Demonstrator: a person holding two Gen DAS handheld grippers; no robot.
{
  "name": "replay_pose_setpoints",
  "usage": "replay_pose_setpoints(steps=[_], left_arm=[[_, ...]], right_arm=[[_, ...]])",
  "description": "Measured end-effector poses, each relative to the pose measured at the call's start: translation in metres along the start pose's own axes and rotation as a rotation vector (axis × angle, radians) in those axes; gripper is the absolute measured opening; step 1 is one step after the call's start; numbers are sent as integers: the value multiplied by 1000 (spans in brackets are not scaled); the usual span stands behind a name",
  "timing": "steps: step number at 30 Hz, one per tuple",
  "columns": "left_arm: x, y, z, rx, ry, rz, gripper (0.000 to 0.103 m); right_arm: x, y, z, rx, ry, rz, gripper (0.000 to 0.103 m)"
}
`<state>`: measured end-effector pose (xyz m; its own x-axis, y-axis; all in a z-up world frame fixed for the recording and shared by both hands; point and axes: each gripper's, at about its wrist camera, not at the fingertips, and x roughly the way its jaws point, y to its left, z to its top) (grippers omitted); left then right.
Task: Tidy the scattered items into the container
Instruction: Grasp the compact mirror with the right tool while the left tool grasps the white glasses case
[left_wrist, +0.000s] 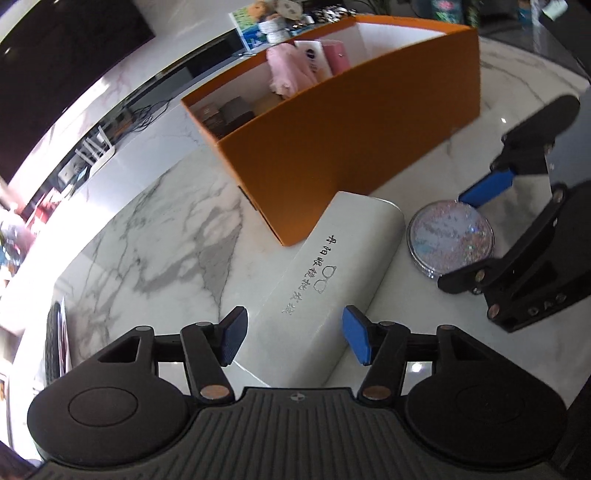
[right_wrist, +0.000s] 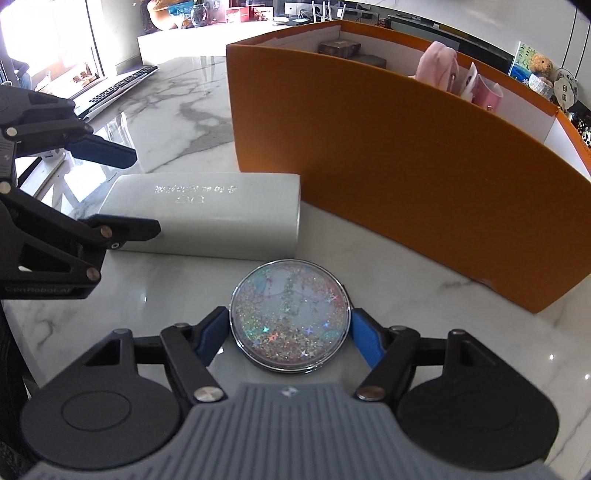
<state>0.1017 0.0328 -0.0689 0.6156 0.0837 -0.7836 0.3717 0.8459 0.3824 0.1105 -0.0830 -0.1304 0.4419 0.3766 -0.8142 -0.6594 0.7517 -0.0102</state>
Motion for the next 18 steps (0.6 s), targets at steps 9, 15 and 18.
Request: replay_pose_setpoints(steps=[9,15,18], left_arm=[[22,-14,1,219,42,-20,77],[31,-6,11,338,81,-95,81],[40,0,20,345,106,-161,81]], right_arm=[[-1,-3,0,-1,-4,1,74],[-1,-3,-1,-3,-4,3,74],[-3,-3,-2,-4,-1,6,74]])
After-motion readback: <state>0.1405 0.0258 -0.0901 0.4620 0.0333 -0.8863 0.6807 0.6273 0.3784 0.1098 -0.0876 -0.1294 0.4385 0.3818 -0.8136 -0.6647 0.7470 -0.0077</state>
